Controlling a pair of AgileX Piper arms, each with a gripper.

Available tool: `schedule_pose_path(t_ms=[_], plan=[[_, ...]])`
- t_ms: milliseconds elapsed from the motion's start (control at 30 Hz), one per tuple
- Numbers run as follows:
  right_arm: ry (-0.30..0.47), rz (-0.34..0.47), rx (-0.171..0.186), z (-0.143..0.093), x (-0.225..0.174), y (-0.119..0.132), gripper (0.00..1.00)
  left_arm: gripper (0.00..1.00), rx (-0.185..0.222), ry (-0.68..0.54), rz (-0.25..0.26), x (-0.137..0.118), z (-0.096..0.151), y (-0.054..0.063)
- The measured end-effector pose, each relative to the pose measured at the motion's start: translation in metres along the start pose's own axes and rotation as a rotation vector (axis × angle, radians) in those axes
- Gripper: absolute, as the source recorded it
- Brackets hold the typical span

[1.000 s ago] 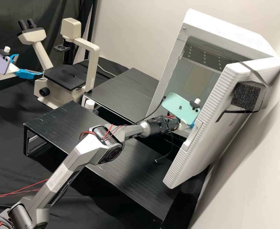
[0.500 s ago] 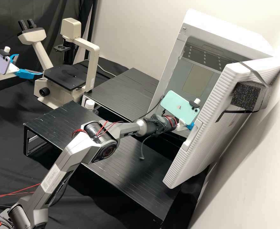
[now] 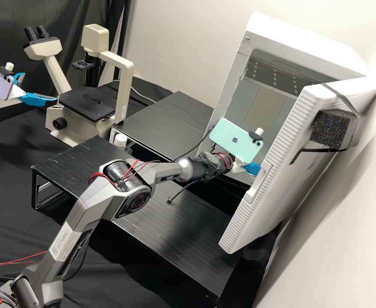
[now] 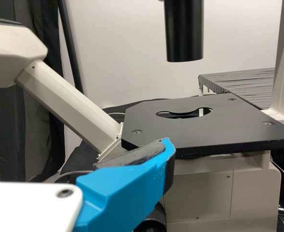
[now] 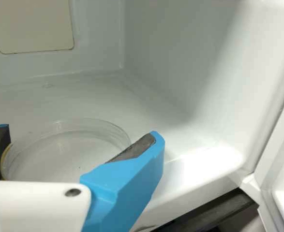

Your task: Take out the petri dish and place it under the microscope.

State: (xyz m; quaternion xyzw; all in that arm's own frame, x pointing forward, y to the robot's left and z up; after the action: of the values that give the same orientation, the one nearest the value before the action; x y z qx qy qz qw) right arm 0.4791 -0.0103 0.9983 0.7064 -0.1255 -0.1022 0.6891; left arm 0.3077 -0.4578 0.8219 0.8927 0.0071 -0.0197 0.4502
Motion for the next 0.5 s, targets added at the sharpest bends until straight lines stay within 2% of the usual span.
schedule_pose_path(t_ms=[267, 500], plan=[[0.007, 0.013, 0.000, -0.002, 0.001, 0.005, 0.00, 1.00, 0.000, 0.000, 0.000, 0.000, 0.000, 0.000], [-0.009, 0.022, 0.006, 0.010, 0.002, 0.011, 0.00, 1.00, 0.000, 0.000, 0.000, 0.000, 0.000, 0.000]])
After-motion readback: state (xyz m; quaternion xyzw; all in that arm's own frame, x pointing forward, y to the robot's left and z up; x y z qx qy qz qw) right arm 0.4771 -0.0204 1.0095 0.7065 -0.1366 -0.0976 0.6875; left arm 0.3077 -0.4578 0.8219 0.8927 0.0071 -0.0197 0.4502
